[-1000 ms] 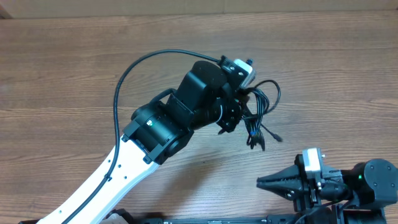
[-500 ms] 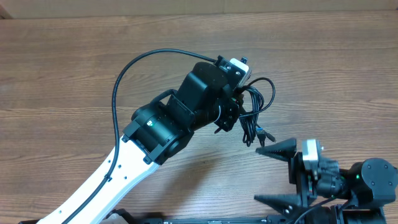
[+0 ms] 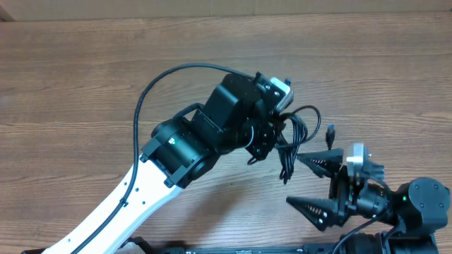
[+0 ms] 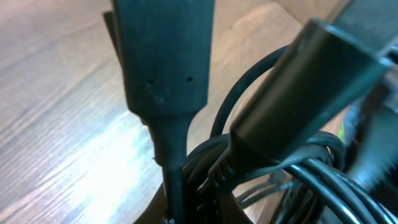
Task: Untangle cables
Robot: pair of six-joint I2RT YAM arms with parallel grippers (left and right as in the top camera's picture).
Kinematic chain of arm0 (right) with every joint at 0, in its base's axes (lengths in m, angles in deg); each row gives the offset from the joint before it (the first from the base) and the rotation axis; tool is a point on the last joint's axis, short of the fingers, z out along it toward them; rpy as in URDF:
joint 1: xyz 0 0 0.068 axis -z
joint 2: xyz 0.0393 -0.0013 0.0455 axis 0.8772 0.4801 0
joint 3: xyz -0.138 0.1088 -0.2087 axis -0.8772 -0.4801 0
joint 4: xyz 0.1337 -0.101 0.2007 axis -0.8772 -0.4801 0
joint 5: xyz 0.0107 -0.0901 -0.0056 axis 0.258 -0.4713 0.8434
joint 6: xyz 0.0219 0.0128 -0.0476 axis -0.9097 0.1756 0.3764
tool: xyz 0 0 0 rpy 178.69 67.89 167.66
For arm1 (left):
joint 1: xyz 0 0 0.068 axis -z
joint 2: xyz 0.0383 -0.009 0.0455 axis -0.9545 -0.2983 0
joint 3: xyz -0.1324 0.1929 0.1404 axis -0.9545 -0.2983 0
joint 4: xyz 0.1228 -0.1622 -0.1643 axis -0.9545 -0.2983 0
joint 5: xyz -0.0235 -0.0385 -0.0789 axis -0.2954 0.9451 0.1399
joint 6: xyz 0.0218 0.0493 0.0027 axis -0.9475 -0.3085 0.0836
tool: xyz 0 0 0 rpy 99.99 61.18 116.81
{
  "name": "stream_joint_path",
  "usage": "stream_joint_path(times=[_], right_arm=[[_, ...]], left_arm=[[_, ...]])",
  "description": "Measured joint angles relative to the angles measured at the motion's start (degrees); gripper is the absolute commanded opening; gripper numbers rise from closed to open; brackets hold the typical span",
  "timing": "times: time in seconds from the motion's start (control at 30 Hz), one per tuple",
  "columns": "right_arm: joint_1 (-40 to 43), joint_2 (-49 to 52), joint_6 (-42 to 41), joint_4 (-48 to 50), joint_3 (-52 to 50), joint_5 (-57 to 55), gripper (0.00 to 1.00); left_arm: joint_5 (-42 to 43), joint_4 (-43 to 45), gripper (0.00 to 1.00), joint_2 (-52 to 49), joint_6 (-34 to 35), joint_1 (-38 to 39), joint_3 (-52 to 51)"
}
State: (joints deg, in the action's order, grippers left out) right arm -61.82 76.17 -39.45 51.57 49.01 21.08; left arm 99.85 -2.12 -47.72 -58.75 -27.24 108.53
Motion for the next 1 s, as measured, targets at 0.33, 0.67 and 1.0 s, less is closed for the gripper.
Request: stream_joint_path(times=[0.33, 0.67, 1.0], right_arm=[[-0.02, 0.00, -4.55, -3.65, 0.00, -11.54, 1.00], [0.00, 0.00, -5.49, 2.34, 0.00, -7.39, 0.85], [-0.39, -0.20, -5.60, 3.52, 0.28, -2.10, 0.04]], left_arm=[[1.44, -1.68, 0.04, 0.00, -3.85, 0.00, 0.00], [14.10, -1.38, 0.04, 0.00, -13.16, 0.00, 0.00], [18.36, -1.40, 0.04, -0.28, -15.72, 0.00, -0.02]])
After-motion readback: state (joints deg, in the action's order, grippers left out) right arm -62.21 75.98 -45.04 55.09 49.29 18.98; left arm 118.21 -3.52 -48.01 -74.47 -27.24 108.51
